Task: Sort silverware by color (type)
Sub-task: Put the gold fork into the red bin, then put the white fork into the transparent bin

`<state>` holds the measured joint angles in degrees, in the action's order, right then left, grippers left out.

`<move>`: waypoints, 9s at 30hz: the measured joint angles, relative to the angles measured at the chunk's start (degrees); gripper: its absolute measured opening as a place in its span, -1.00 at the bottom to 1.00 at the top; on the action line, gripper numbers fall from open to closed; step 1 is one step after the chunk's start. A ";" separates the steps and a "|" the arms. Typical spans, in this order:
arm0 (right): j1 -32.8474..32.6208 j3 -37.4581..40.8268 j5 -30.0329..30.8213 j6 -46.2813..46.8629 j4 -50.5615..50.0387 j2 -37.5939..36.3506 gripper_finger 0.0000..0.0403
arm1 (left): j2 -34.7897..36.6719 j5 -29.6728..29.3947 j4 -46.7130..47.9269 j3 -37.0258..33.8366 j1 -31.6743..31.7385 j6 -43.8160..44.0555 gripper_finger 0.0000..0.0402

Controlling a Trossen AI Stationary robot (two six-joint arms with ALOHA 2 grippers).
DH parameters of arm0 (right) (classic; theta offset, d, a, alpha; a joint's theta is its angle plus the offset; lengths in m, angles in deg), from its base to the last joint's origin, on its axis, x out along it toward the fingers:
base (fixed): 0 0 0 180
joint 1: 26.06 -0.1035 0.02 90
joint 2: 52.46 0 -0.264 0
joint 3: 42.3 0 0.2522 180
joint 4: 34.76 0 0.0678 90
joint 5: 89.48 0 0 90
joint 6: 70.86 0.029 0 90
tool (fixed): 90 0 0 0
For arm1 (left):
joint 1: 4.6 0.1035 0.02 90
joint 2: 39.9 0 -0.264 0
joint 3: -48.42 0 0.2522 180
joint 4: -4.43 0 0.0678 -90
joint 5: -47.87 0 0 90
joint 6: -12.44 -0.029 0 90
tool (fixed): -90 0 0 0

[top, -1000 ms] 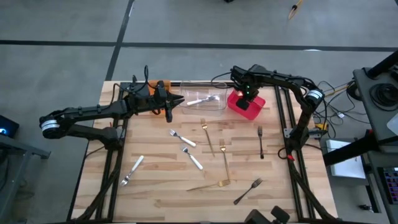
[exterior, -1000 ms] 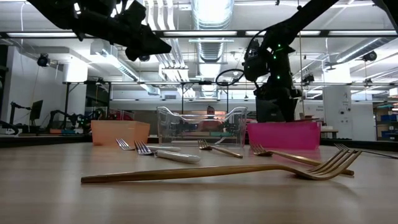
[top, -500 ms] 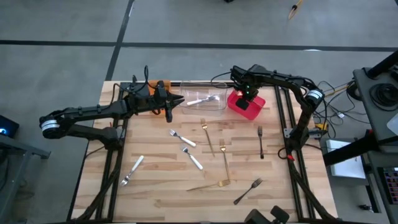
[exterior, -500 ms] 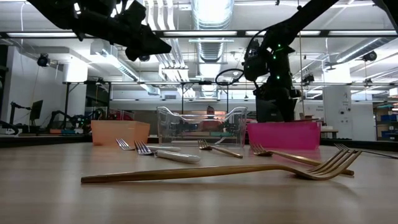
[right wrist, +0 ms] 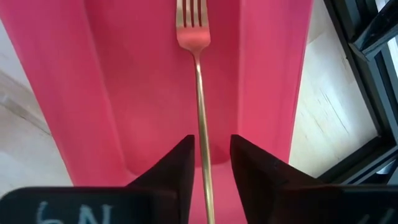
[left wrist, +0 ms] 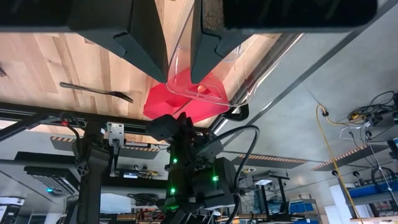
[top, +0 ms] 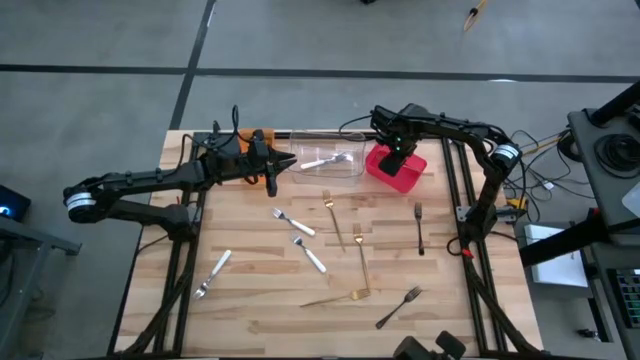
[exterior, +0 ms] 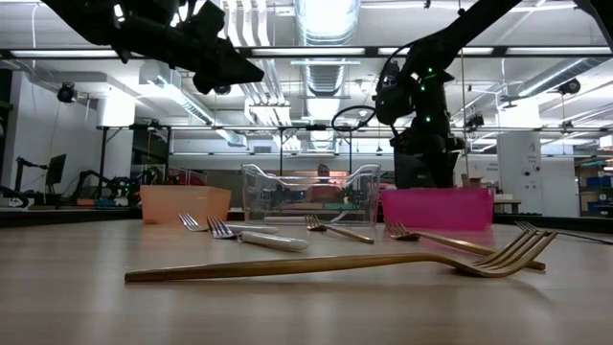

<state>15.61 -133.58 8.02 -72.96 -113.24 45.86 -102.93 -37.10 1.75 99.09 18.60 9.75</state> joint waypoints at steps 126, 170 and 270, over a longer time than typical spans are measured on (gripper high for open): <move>-37.88 32.72 4.55 -18.04 62.18 -40.30 -0.69 | -40.52 -9.12 33.91 18.58 -18.47 -5.20 -0.17; -37.91 35.04 2.51 8.25 69.66 -24.30 -0.69 | -30.41 -8.39 36.09 27.41 -26.42 -19.86 -1.00; -22.48 -11.20 4.62 -6.22 52.43 2.92 -0.86 | 21.69 -27.48 2.07 -7.93 -27.89 -15.96 -0.53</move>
<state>-6.86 -144.78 12.64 -79.18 -60.82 48.78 -81.24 -64.57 3.82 91.15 -9.29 -6.22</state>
